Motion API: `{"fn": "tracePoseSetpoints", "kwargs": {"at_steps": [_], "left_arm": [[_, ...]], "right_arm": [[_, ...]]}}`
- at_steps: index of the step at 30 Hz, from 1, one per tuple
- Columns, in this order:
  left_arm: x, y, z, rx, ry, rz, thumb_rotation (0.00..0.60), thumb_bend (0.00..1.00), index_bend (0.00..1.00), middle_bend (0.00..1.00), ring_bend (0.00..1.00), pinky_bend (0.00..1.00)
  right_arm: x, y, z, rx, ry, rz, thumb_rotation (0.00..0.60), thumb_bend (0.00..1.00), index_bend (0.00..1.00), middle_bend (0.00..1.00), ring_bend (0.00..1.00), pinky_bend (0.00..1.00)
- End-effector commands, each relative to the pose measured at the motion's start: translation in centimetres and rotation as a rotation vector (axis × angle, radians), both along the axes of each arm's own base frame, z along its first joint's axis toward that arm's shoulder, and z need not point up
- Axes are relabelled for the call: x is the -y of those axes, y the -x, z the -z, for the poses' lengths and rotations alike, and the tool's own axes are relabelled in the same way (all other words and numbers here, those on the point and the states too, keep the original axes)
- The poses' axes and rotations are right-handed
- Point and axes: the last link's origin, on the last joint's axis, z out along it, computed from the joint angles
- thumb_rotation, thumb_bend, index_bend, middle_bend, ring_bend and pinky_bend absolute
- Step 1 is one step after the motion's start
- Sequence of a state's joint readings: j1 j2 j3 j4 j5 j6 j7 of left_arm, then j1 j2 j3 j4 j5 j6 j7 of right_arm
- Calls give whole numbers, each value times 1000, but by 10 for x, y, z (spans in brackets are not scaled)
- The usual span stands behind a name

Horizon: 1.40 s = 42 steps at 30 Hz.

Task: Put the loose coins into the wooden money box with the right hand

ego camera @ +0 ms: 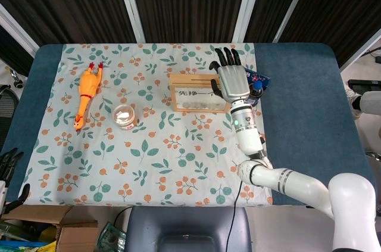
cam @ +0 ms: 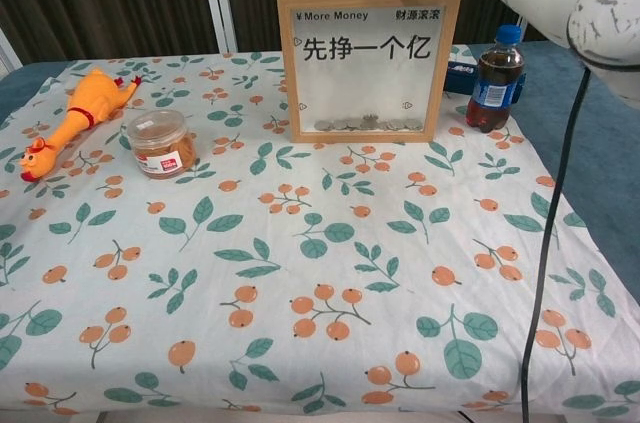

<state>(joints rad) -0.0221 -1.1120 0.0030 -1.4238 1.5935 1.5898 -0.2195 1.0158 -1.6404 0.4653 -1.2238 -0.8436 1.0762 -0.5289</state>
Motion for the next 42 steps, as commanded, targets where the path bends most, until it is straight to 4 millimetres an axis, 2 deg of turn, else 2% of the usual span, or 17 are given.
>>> {"fn": "tracePoseSetpoints", "kwargs": {"at_steps": [1, 4, 9, 14, 19, 21, 25, 29, 33, 36, 42], "left_arm": [[1, -1, 1, -1, 2, 4, 600, 437, 0, 0, 0, 0], [3, -2, 1, -5, 0, 9, 600, 437, 0, 0, 0, 0], [3, -3, 2, -8, -2, 8, 600, 438, 0, 0, 0, 0], [4, -4, 1, -10, -9, 12, 600, 438, 0, 0, 0, 0], [5, -4, 1, -14, -16, 17, 600, 437, 0, 0, 0, 0], [6, -5, 1, -17, -19, 20, 600, 438, 0, 0, 0, 0], [7, -7, 3, -32, -18, 33, 600, 437, 0, 0, 0, 0], [8, -9, 6, -55, -28, 53, 600, 438, 0, 0, 0, 0], [9, -9, 9, -73, -30, 50, 600, 439, 0, 0, 0, 0], [7, -9, 10, -83, -35, 49, 600, 440, 0, 0, 0, 0], [7, -10, 13, -94, -33, 58, 600, 440, 0, 0, 0, 0]], "right_arm": [[-14, 0, -19, 31, 21, -54, 600, 608, 496, 193, 0, 0], [-45, 11, -49, 57, 42, -112, 600, 607, 482, 182, 0, 0], [-93, 37, -79, 45, 65, -132, 600, 608, 391, 136, 0, 0], [-156, 82, -101, 33, 80, -76, 600, 605, 276, 101, 0, 0], [-223, 139, -110, -53, 55, 41, 600, 534, 159, 51, 0, 0], [-242, 158, -109, -78, 47, 86, 600, 489, 110, 21, 0, 0], [-279, 194, -100, -90, 45, 171, 600, 448, 73, 0, 0, 0], [-303, 220, -96, -71, 88, 236, 600, 414, 61, 0, 0, 0], [-316, 234, -98, -29, 117, 252, 600, 403, 62, 0, 0, 0], [-315, 235, -105, -11, 135, 243, 600, 402, 68, 0, 0, 0], [-314, 240, -100, -32, 87, 282, 600, 402, 70, 0, 0, 0]]}}
